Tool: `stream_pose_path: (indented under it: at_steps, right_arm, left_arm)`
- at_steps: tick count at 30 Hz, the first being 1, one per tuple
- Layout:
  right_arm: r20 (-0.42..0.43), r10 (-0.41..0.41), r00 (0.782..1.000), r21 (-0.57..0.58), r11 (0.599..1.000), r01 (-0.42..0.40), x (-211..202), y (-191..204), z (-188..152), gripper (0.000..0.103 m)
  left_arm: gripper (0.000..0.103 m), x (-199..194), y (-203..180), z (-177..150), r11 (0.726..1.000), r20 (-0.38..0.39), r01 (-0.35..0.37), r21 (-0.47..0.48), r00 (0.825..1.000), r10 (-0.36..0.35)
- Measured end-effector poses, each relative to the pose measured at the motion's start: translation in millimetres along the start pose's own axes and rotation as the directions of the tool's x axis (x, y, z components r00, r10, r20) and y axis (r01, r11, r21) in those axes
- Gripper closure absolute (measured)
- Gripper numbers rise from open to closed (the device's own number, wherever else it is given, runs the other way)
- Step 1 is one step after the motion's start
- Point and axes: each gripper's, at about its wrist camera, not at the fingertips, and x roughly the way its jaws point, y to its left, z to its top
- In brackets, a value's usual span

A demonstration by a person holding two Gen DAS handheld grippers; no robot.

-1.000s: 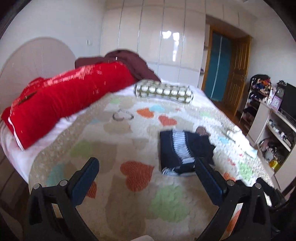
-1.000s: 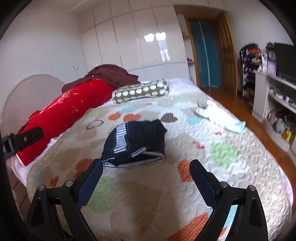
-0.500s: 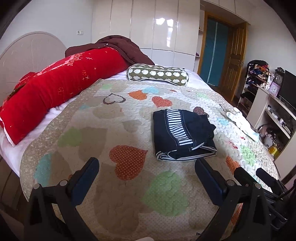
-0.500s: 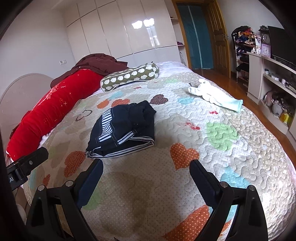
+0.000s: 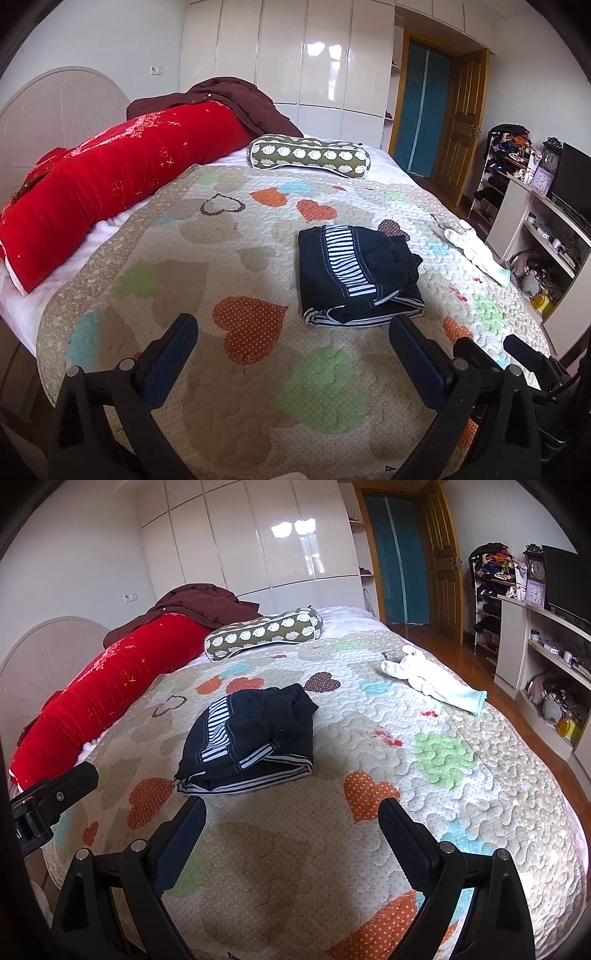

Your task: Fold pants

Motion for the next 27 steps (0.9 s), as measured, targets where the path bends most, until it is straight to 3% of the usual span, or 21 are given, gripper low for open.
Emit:
stream_pose_path:
  at_steps: [17,27]
  right_arm:
    - [-0.011,-0.027,1.0,-0.013,1.0,0.027,7.2,0.5,-6.7,0.006]
    - [-0.021,-0.044,0.999,-0.021,0.999,0.044,12.6,0.7,-12.2,0.006]
  left_arm:
    - [0.0,-3.7,3.6,-2.5,0.999,0.039,0.036,-0.013,0.999,-0.036]
    - [0.0,5.0,5.9,-6.4,0.999,0.017,0.043,-0.02,0.999,-0.043]
